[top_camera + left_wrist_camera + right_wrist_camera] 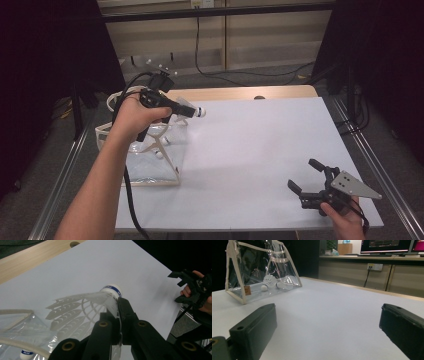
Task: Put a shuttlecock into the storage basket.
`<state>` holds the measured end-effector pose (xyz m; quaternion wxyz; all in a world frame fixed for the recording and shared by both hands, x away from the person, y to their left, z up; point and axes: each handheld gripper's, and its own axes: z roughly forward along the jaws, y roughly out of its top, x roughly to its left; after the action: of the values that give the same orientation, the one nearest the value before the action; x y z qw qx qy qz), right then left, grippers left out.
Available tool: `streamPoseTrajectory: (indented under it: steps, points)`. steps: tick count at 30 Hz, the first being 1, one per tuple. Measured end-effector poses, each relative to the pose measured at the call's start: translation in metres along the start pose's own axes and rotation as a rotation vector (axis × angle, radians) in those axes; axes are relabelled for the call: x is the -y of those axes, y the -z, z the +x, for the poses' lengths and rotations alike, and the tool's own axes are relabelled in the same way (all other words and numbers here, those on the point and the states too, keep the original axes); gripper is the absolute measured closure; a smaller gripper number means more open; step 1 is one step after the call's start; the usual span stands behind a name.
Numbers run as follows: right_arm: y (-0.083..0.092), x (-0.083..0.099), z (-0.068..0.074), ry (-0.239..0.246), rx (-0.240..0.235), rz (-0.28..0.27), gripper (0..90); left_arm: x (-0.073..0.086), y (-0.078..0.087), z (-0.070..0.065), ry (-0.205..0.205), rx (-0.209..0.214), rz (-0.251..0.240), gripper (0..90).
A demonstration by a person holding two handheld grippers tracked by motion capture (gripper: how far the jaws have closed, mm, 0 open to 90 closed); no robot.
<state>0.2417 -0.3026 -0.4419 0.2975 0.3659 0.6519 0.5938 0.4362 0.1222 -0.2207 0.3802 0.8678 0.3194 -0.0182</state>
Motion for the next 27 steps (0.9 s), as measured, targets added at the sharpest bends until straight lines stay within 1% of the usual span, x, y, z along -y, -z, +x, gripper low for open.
streamPoseTrajectory:
  steps: [1,5,9,11,13,15,16,18,19,20,21,23,24,26,27]
  points:
    - [0.0,0.0,0.0,-0.001,0.0,-0.002,0.8,0.0,0.0,0.0,0.004,-0.003,-0.004,89.0]
    - [0.0,0.0,0.0,0.0,0.0,0.001,0.8,0.001,0.002,0.001,-0.002,-0.006,0.005,89.0]
    - [0.0,0.0,0.0,0.0,0.001,0.0,0.8,0.001,0.004,0.002,0.007,-0.014,0.001,89.0]
    - [0.0,0.0,0.0,0.001,0.0,0.0,0.8,0.001,0.007,0.003,-0.002,-0.017,0.006,89.0]
    - [0.0,0.0,0.0,-0.001,0.0,0.0,0.8,0.001,0.008,0.004,-0.003,-0.018,0.006,89.0]
    - [0.0,0.0,0.0,-0.002,0.0,-0.002,0.8,0.001,0.009,0.004,0.002,-0.023,0.008,89.0]
    - [0.0,0.0,0.0,-0.001,0.0,-0.002,0.8,0.001,0.01,0.005,0.008,-0.029,0.001,89.0]
    - [0.0,0.0,0.0,0.0,-0.002,-0.003,0.8,0.001,0.012,0.005,0.003,-0.026,0.004,89.0]
    - [0.0,0.0,0.0,0.0,-0.001,-0.003,0.8,0.0,0.013,0.005,0.008,-0.029,0.0,89.0]
    - [0.0,0.0,0.0,-0.001,-0.002,-0.001,0.8,0.0,0.014,0.005,0.0,-0.028,0.005,89.0]
    - [0.0,0.0,0.0,0.0,0.001,0.001,0.8,0.0,0.015,0.005,0.011,-0.031,-0.003,89.0]
    - [0.0,0.0,0.0,-0.002,-0.001,-0.002,0.8,0.0,0.017,0.006,0.002,-0.031,0.004,89.0]
    - [0.0,0.0,0.0,0.0,-0.001,-0.002,0.8,0.0,0.017,0.006,0.009,-0.032,0.0,89.0]
    - [0.0,0.0,0.0,-0.001,-0.001,-0.002,0.8,0.0,0.018,0.007,0.005,-0.034,0.007,89.0]
    - [0.0,0.0,0.0,0.0,0.0,-0.001,0.8,0.001,0.019,0.006,0.011,-0.034,0.002,89.0]
